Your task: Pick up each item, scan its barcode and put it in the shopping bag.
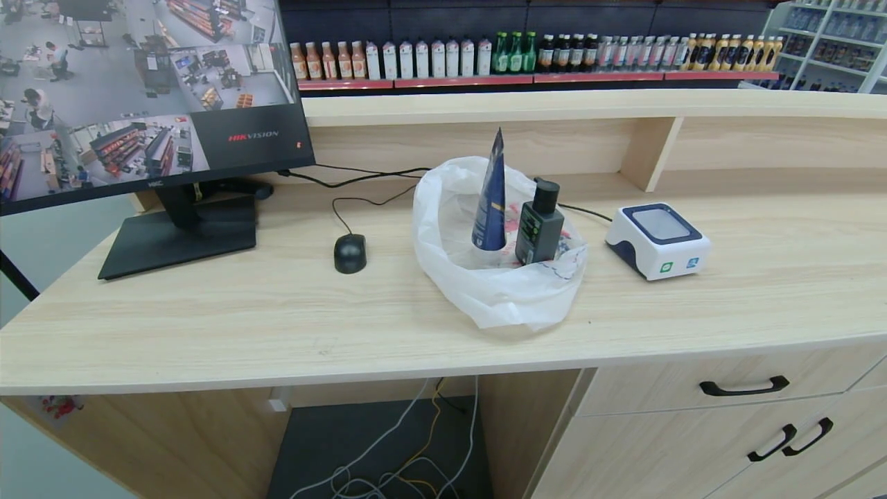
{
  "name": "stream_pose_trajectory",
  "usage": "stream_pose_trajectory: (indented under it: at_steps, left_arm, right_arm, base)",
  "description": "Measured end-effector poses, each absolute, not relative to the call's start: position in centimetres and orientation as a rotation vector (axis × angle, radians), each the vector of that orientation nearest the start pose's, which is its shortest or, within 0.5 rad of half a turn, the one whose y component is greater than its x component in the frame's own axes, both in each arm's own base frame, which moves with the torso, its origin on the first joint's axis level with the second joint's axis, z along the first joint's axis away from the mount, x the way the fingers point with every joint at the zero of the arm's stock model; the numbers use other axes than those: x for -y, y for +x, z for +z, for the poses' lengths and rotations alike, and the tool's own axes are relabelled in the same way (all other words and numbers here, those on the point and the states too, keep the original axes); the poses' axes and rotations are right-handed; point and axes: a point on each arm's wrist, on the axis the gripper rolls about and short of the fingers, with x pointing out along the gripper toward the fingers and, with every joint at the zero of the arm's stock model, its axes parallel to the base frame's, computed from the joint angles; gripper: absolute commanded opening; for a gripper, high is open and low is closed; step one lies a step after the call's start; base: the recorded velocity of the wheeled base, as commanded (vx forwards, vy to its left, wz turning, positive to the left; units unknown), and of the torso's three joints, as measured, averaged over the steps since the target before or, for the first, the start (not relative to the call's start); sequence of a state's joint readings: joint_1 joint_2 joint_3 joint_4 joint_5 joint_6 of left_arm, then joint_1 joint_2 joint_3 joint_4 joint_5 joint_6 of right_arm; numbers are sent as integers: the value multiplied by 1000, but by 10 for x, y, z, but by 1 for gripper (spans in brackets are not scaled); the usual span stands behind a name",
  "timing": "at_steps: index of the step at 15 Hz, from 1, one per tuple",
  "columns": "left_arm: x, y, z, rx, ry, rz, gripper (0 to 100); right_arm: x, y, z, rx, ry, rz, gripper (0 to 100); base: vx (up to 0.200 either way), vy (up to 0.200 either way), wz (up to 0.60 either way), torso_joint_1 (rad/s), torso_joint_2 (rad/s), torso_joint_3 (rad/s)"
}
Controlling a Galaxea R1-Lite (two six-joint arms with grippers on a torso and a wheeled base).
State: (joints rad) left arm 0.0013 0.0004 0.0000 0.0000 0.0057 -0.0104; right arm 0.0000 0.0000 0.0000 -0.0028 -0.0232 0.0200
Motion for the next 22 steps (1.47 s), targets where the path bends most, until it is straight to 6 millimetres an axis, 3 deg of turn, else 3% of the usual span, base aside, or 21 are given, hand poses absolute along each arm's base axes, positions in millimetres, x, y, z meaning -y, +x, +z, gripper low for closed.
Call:
stream_pose_trajectory:
  at_steps: [6, 22]
  left_arm:
    - [0, -23, 75, 0, -11, 7, 100]
    - [0, -23, 75, 0, -15, 7, 100]
  right_arm:
    - [1, -23, 76, 3, 20, -23, 100]
    - [1, -23, 76, 3, 20, -23, 100]
  base:
    - [0, 0, 0, 0, 0, 0]
    - [0, -200, 0, 3, 3, 3]
